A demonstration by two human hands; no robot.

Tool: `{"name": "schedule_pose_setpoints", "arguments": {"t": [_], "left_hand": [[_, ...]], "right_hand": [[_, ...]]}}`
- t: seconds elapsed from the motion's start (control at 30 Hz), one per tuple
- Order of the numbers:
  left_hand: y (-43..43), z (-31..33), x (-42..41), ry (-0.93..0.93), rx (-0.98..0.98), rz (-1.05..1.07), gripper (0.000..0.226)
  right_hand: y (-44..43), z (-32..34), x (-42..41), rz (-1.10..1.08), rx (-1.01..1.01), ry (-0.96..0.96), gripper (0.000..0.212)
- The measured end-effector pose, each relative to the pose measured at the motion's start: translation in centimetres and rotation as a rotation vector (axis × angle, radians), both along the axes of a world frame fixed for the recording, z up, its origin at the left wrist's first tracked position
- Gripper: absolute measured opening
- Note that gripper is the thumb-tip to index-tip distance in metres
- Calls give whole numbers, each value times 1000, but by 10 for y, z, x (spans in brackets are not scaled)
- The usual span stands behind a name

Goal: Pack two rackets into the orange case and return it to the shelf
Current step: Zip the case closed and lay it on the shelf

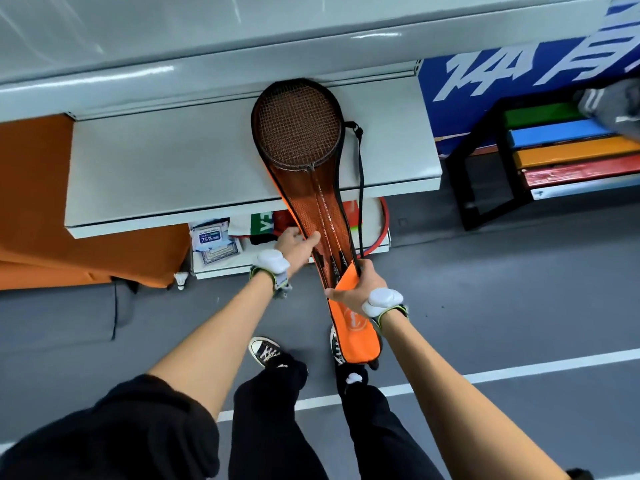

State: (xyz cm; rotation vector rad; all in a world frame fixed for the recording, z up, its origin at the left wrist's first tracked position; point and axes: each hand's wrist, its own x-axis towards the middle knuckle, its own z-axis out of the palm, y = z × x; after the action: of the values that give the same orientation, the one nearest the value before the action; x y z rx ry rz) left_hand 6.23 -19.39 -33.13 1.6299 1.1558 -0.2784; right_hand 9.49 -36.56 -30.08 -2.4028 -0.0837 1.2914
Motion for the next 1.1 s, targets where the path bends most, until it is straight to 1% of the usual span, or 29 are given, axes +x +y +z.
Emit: {"name": "schedule_pose_setpoints", "arguments": {"t": [0.07,0.13,0.2,0.27,0.37,0.43,0.5,0.6,0.7,0.83,0.9,1.1], "left_hand": [[20,3,14,-17,66,-53,69],[41,5,28,-66,183,-134,74],[58,6,43,-104,319,-197,81],[71,6,56,-51,407,-248,84],[86,4,65,32,417,-327,83],[89,3,67,34,426,-359,83],[83,4,67,10,490,-371,85],[72,4,65,-53,577,-317,87],[66,4,58,-145,632,-197,84],[75,3,43,-211,650,-18,81],[83,2,36,-209,669,41,81],[110,-1,21,-97,755,108,74]], "right_hand": [[5,-2,0,9,-32,-10,90],[8,-8,-3,-24,-18,-26,83],[9,-13,-7,-84,17,-49,84],[12,-16,-9,-144,29,-64,89],[17,-22,-8,-183,-19,-116,90],[19,-27,-6,-206,-30,-165,84],[17,-28,-4,-211,-19,-218,77],[10,-30,2,-211,12,-334,70],[4,-29,18,-221,62,-409,71],[10,-23,50,-102,117,-569,74],[20,-18,72,-30,143,-600,74],[74,-4,129,209,172,-616,85]]}}
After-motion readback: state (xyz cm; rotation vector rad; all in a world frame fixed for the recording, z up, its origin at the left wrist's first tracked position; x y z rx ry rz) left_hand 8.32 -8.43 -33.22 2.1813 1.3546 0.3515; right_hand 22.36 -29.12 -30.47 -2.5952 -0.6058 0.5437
